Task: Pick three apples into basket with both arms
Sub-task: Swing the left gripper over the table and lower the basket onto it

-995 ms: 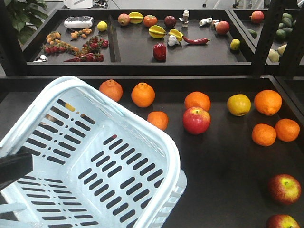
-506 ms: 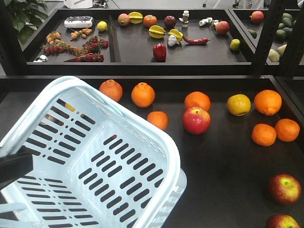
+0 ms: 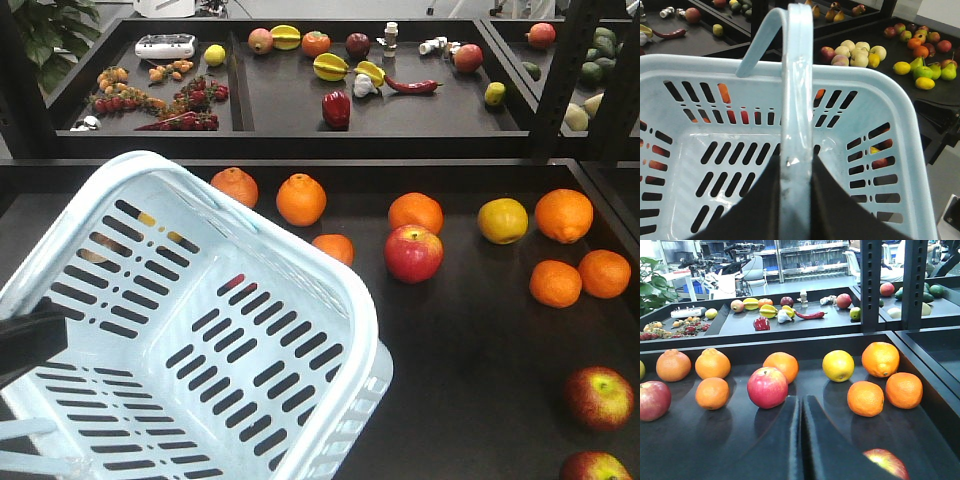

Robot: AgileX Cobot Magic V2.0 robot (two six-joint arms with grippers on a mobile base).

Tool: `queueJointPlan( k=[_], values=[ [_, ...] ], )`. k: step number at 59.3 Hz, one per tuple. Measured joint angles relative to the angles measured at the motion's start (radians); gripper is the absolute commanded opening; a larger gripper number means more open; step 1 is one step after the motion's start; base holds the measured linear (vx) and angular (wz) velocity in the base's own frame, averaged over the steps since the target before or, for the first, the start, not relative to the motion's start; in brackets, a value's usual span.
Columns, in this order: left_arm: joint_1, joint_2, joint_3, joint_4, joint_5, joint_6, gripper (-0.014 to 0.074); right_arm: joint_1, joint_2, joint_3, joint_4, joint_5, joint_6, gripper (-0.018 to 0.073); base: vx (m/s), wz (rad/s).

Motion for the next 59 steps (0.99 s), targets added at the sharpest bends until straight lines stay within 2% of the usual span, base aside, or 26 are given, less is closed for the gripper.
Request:
queueJointPlan(
  k=[23, 42, 50, 59],
  values=[
    [0.0, 0.0, 0.0, -0.035, -0.049, 0.0, -0.0006, 0.0, 0.0, 0.0, 0.0, 0.0, 0.0, -0.0005, 0.0, 0.0],
    [0.0, 0.089, -0.033, -0.167, -0.066, 0.013, -0.0006, 0.0, 0.0, 0.0, 0.0, 0.0, 0.0, -0.0005, 0.0, 0.0],
    [0.0, 0.202, -0.102, -0.211, -0.042, 0.108, -0.0006, 0.0, 0.0, 0.0, 0.0, 0.0, 0.0, -0.0005, 0.0, 0.0],
    [0.0, 0.38, -0.218, -0.288, 0.001, 0.313, -0.0006, 0.0, 0.0, 0.0, 0.0, 0.0, 0.0, -0.0005, 0.0, 0.0]
  ],
)
